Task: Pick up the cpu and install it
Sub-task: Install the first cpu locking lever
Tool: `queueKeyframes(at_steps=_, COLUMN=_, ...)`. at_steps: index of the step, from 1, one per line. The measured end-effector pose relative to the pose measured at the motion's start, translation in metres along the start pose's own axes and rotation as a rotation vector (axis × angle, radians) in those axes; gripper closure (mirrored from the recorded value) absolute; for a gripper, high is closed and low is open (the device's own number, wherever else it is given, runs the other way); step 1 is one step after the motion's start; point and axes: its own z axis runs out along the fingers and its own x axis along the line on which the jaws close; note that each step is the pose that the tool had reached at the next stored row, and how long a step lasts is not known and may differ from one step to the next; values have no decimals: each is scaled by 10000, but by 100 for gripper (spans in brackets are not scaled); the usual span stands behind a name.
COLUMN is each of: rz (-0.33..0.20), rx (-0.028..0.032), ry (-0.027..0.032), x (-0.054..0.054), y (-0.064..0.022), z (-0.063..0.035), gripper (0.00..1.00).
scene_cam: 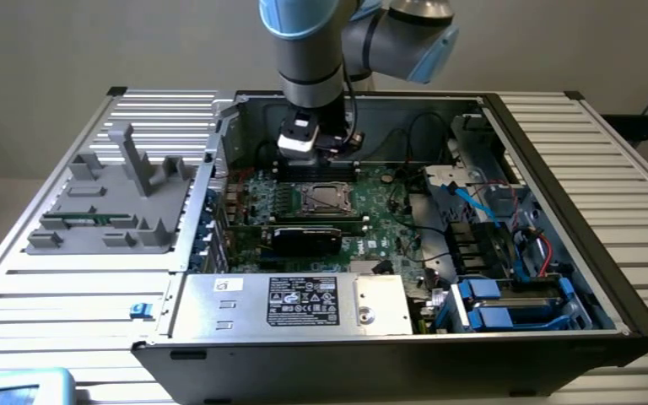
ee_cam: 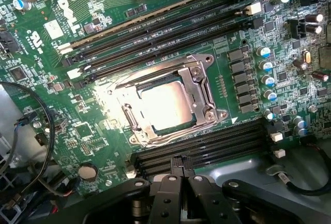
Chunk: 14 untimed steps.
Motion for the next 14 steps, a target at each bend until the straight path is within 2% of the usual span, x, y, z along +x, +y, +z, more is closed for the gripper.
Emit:
queueKeyframes(at_steps=1, rz=-39, rx=-81, ry=-54, x=-1, y=0, z=0, gripper=89)
queueKeyframes(at_steps=5, rz=-123, rx=-547, ry=-323, x=-2, y=0, z=1, gripper=89)
queueKeyframes(at_steps=7, rz=-178, rx=-786, ry=-418, x=-3, y=0, z=1, gripper=89)
queueKeyframes(at_steps=9, rz=-286, rx=-999, ry=-435, x=-4, y=0, z=0, gripper=89)
queueKeyframes(at_steps=14, rz=-704, rx=-1305, ry=-444, x=-7, y=-5, z=-15, gripper=89)
